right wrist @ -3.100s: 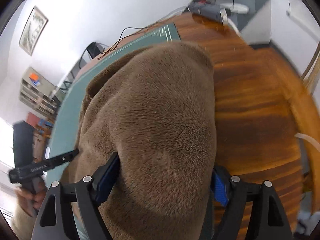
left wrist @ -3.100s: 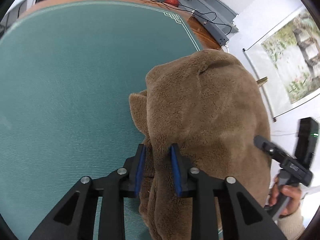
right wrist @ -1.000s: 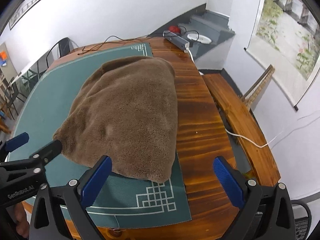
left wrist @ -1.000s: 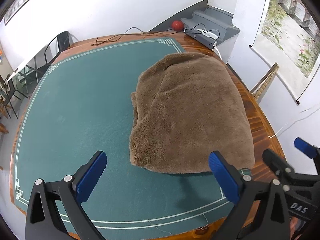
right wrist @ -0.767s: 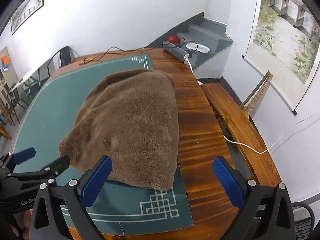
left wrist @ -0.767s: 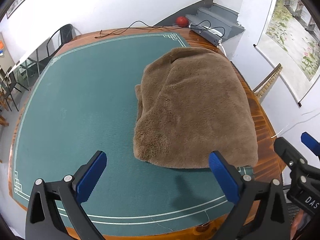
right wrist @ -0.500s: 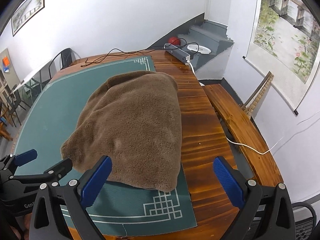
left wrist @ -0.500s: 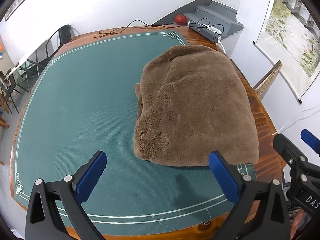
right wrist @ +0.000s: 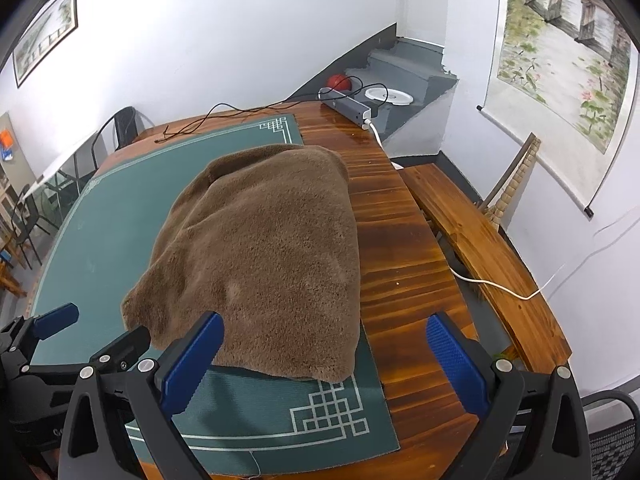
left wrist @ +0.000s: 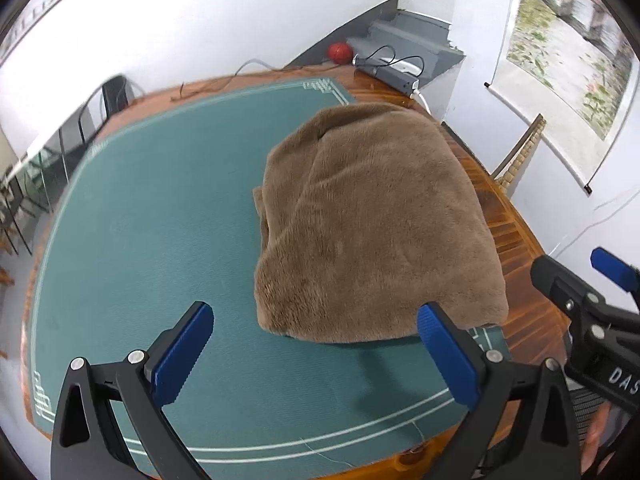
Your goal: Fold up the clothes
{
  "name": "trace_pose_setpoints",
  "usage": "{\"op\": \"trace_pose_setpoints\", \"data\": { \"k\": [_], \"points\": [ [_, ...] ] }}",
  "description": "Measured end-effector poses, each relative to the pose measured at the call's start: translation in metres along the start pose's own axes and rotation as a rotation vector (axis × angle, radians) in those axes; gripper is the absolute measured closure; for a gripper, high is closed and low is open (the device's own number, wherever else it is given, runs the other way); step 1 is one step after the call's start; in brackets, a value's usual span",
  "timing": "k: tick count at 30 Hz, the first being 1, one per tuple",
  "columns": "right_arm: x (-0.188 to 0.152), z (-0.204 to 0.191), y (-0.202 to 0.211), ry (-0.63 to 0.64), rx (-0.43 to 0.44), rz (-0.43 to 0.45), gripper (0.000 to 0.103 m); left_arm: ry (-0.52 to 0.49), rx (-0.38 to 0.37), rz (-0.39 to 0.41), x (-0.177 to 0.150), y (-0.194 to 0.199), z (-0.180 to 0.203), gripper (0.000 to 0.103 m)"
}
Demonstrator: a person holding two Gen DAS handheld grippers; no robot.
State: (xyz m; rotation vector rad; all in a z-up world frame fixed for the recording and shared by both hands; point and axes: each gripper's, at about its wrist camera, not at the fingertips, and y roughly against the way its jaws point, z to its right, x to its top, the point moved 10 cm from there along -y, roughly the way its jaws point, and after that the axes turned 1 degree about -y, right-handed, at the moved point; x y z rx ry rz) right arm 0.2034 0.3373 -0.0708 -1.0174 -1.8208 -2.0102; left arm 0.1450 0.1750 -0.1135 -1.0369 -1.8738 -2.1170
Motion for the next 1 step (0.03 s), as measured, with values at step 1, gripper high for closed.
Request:
{"op": "trace_pose_setpoints", "data": {
  "k": [1],
  "points": [
    [0.0006, -0.0002, 0.0001, -0.002, 0.0, 0.002, 0.0, -0.011, 0.002, 0.004, 0.0006, 0.001, 0.0009, 0.001]
  ]
}}
